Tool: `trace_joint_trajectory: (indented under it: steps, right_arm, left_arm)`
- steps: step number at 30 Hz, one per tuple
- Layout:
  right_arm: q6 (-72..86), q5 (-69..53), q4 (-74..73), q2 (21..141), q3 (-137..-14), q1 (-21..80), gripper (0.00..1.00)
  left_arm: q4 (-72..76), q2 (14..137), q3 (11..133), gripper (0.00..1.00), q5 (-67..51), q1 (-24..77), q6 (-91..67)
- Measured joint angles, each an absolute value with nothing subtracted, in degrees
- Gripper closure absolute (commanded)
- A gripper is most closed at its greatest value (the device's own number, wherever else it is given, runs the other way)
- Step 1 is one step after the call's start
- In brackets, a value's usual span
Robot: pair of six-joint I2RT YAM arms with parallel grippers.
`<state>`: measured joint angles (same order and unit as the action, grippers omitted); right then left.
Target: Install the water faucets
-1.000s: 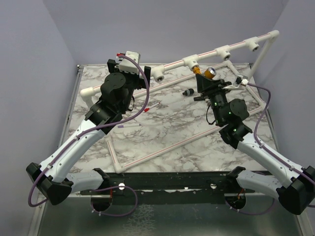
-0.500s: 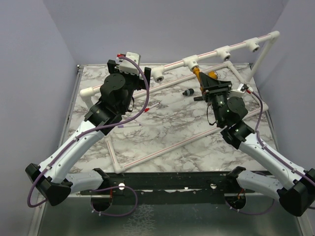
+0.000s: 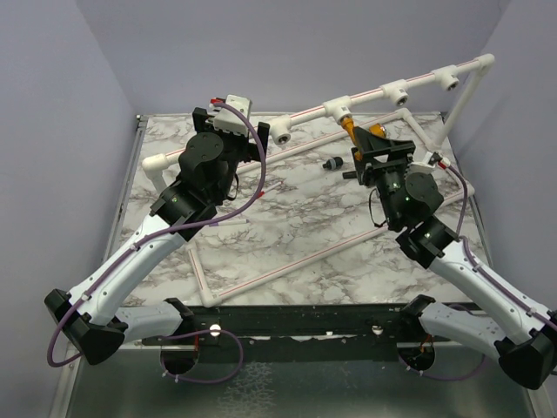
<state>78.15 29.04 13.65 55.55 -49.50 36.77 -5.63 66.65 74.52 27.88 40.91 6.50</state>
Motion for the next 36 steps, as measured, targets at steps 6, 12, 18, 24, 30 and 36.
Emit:
trace_joint_trajectory:
  steps: [6,12,18,24,30,36]
  right_arm:
    - [72.9,29.8,11.8,51.2,-49.4,36.8,0.15]
    - [62.1,31.0,7.9,47.5,-49.4,36.8,0.15]
    - [42.3,32.2,6.9,44.1,-49.3,36.8,0.15]
    - [13.2,27.3,10.0,42.6,-49.2,36.8,0.12]
    - [-16.8,15.6,6.3,43.2,-49.8,36.8,0.11]
    - [-41.6,7.5,-0.3,43.3,-50.8,36.8,0.10]
  left_arm:
    - [-5.7,66.7,74.5,0.01,27.9,40.9,6.5]
    - [-5.7,66.7,74.5,0.01,27.9,40.9,6.5]
    - [-5.7,66.7,74.5,0.01,27.9,40.9,6.5]
    - [-5.6,66.7,74.5,0.01,27.9,40.9,6.5]
    - [-5.7,66.7,74.5,0.01,27.9,40.9,6.6]
    - [-5.6,66.7,74.5,0.01,27.9,40.9,6.6]
